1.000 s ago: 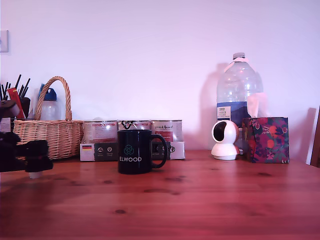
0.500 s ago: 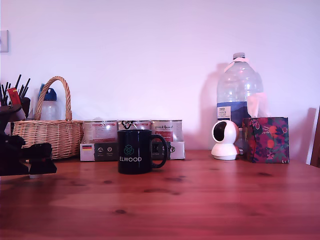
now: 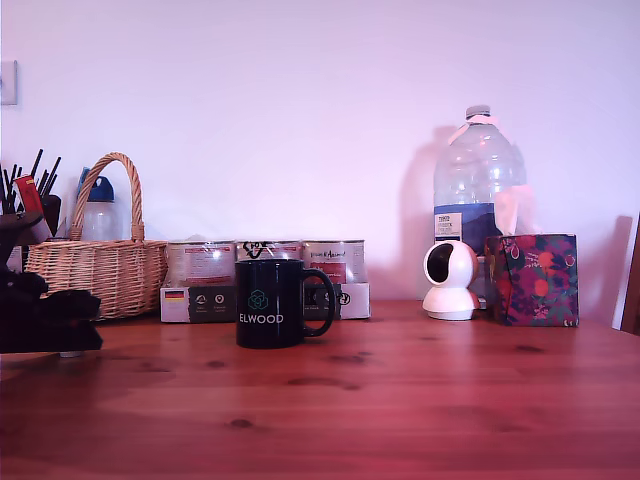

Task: Pick up the coffee capsules from the table one by one and drop them inside the nearest coffee cup

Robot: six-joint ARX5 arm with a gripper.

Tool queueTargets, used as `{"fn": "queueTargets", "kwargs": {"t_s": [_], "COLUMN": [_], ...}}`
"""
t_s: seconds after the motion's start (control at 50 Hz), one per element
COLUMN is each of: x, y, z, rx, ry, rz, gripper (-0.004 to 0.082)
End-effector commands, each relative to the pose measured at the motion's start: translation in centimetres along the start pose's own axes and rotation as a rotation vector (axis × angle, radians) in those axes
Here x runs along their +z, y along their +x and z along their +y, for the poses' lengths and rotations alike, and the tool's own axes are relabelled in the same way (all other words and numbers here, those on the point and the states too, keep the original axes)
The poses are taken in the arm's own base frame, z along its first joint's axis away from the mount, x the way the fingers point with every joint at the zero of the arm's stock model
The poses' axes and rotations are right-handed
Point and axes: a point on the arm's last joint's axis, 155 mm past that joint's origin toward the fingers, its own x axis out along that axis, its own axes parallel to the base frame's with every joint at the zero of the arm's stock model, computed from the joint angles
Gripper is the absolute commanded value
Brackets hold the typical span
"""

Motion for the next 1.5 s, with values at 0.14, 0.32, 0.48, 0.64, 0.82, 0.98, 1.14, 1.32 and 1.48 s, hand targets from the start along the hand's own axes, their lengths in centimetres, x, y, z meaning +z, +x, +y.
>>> {"fn": "queueTargets", "kwargs": {"t_s": [0.14,0.32,0.48,0.64,0.82,0.98,1.14,1.32,1.48], "x": [-2.3,-1.0,0.3,2.5,4.6,6.2,7.2,7.6,7.4], "y": [-0.6,-1.9,-3.4,-5.2,-8.0,-10.4,-12.4,-13.4,-13.5], "z": [-1.8,-3.4,-5.1,-6.8,-9.5,-12.5,-15.8,-18.1,-19.1], "rx": [-0.077,-0.146,-0.192,-0.225,-0.272,-0.324,-0.387,-0.422,-0.442], "ry": [-0.022,-0.027,-0.024,0.003,0.059,0.102,0.147,0.181,0.194], "rz": [0.086,0.097,0.109,0.091,0.078,0.056,0.034,0.015,0.019], "gripper": [0.0142,0.0142,0.0142,0.0142,0.0142,0.0142,0.0142,0.0142,0.0142]}}
